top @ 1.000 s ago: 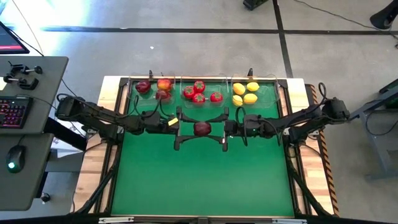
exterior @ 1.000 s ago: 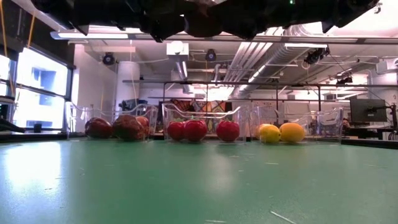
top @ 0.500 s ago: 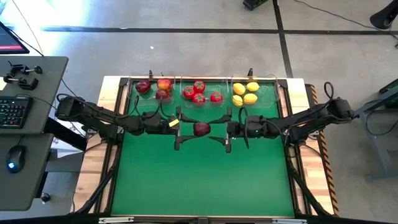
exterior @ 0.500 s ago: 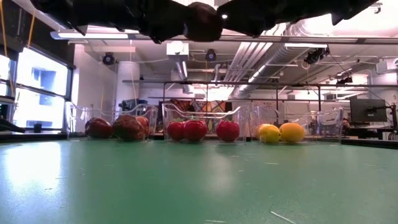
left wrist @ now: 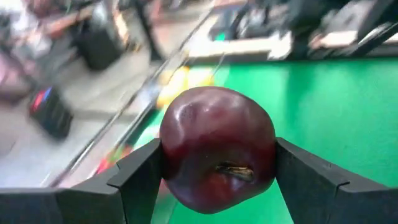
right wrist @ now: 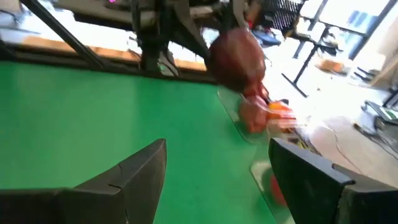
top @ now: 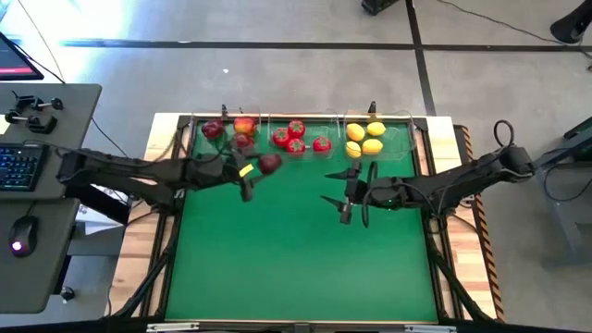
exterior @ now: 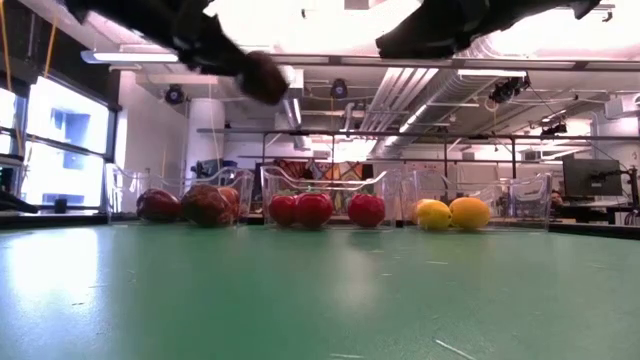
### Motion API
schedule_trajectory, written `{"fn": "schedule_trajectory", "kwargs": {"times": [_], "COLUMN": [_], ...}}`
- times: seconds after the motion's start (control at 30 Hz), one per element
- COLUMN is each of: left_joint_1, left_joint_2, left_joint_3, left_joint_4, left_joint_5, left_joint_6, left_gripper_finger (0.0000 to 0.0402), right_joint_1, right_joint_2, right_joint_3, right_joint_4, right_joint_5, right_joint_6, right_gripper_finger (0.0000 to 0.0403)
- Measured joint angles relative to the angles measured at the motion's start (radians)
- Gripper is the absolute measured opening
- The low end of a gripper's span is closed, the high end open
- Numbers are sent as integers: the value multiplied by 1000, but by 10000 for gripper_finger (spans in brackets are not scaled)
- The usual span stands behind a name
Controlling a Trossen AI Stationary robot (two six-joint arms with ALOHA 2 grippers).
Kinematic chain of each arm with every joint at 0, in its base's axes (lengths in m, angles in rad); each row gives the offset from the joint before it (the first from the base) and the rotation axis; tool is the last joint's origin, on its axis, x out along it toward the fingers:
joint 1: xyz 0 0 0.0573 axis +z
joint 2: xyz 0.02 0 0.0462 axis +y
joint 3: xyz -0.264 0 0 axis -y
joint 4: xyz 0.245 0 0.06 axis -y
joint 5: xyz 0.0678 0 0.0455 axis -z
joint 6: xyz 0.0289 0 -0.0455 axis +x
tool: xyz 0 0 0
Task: Sort produce into baskets
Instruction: Put the apple into the left transparent bin
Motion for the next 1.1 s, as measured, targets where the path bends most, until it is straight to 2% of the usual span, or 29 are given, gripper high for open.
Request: {"fn": "schedule_trajectory", "kwargs": {"times": [0.23,0.47,0.57,0.8,1.1], "left_joint_1": [101,260,346,569,770], "left_joint_2": [-176,-212,-212,-143,55], "left_joint_3": [101,177,190,268,348], "left_joint_4": [-528,-851,-912,-1028,-1129], "left_joint_5": [-92,-111,-63,154,214], "left_joint_6": [-174,-272,-264,-197,-73], "left_gripper_finger": [261,261,261,261,261], "right_joint_1": [0,0,0,-1,-1], "right_joint_2": [-14,-14,-14,-14,-14], "right_joint_3": [-1,-1,-1,-1,-2], "right_joint_4": [-65,-68,-68,-68,-74], "right_joint_5": [13,13,13,12,10], "right_joint_6": [44,41,44,45,45], "right_gripper_finger": [273,273,273,273,273]}}
